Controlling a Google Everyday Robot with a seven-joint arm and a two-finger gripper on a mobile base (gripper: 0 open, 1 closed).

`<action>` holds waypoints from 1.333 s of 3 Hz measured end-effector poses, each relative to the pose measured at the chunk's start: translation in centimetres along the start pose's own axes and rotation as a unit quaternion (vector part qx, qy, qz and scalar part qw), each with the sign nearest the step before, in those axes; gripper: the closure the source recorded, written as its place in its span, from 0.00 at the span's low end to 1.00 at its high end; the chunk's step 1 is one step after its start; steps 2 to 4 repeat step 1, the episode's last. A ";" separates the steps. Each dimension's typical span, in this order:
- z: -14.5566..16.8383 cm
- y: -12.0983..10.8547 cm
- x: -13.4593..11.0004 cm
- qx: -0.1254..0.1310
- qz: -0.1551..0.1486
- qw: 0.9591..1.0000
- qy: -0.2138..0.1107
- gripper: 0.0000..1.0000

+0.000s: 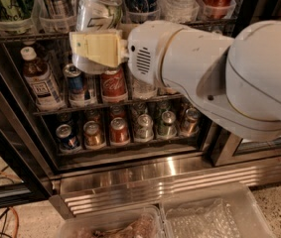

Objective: Pick 7up can from top shelf of fridge

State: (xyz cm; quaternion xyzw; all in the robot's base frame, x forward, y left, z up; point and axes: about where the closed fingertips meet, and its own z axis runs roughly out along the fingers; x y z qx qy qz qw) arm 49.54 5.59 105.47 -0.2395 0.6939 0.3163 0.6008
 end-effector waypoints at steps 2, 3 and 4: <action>-0.5 0.6 1.2 -0.011 0.015 1.000 0.006 1.00; -0.5 0.6 1.2 -0.011 0.015 1.000 0.006 1.00; -0.5 0.6 1.2 -0.011 0.015 1.000 0.006 1.00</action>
Offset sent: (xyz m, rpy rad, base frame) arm 0.0000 0.0000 0.0000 0.0000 0.0000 0.0000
